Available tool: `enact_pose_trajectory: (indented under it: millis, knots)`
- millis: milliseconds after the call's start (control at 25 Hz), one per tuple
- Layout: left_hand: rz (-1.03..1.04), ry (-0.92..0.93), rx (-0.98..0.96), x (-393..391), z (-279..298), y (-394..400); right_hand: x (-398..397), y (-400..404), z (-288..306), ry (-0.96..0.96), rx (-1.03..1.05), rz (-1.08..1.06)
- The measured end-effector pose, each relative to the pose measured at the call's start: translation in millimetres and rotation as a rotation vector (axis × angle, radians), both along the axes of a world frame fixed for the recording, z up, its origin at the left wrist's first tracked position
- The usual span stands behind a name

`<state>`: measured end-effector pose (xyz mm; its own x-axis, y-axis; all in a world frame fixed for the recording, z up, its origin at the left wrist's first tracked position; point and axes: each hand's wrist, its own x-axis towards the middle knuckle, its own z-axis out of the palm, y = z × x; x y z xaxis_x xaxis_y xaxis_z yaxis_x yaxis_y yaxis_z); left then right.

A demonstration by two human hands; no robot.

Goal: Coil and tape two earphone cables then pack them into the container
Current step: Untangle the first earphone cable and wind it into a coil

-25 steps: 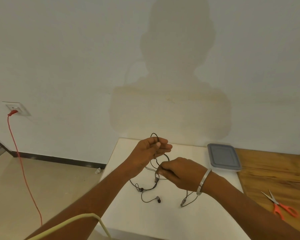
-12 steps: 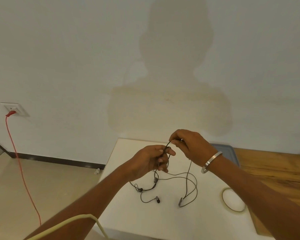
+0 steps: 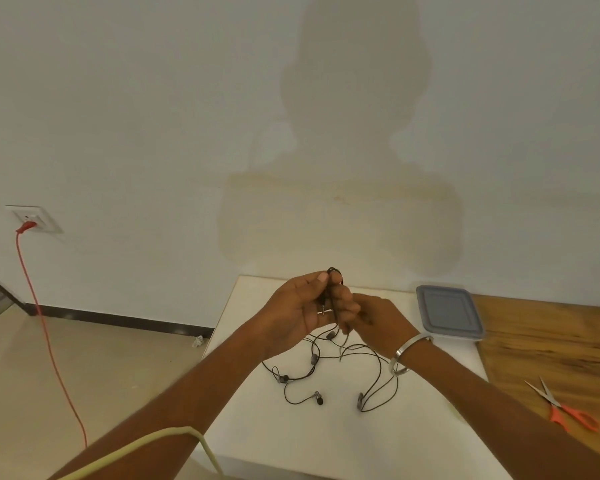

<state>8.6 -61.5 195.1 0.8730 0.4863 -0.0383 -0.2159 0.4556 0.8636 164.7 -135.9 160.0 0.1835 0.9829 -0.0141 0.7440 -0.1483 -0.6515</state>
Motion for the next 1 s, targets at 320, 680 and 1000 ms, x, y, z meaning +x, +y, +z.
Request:
enact_pose_trajectory:
  millis: [320, 680, 1000]
  knots:
    - [0.254, 0.012, 0.118, 7, 10, 14, -19, -25, -33, 0.079, -0.214, 0.212]
    - [0.267, 0.309, 0.429, -9, -13, 16, -20, -32, 12, -0.187, 0.043, 0.443]
    - [0.074, 0.433, 0.422, -13, -17, 2, 6, -3, 55, -0.144, 0.255, 0.219]
